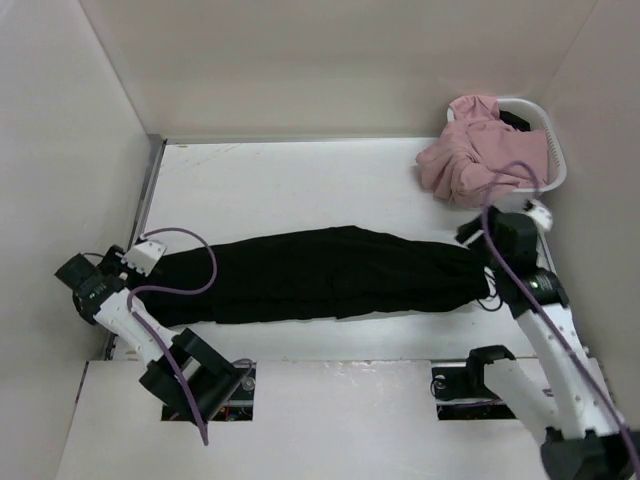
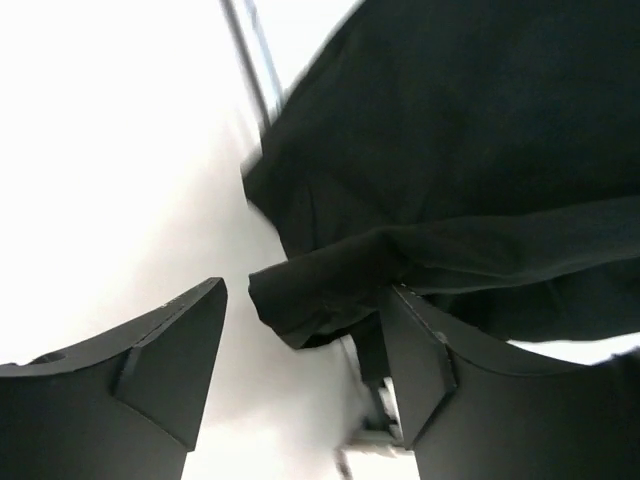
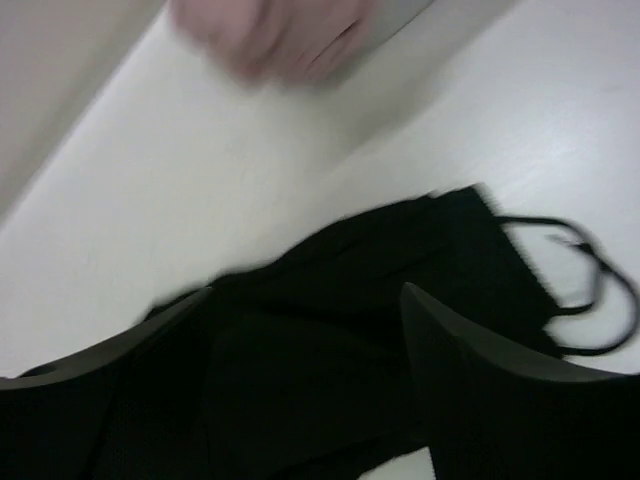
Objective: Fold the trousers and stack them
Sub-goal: Fold the trousers
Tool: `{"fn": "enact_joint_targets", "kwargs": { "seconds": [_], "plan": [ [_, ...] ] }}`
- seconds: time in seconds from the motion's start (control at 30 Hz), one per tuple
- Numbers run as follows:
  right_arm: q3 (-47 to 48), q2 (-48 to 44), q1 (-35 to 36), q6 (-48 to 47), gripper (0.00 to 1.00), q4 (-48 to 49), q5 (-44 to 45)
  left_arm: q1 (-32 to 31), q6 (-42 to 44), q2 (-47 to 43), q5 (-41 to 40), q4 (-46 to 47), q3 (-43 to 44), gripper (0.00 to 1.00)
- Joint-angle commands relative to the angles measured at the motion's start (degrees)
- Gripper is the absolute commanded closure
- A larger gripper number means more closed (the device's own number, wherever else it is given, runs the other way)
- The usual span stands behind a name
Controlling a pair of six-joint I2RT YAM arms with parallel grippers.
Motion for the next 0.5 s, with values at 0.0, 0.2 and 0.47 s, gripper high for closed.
{"fn": "enact_joint_targets", "kwargs": {
  "seconds": [0.0,0.2,0.47],
  "plan": [
    [1.61,9.16,12.99,-2.32,0.28,3.41,1.26,-5.41,1.91,-0.62,2.78,-7.22,4.98,0.38],
    [0.91,21.39,21.2,3.04,0.61,10.52,2.08,-8.42,2.25,2.27,2.69,-13.98,11.39,0.47],
    [-3.83,31.59,21.2,6.21,0.79,12.82,-4.42,-14.62,-1.67,7.46,3.15,-16.74,14.41,0.43]
  ]
}}
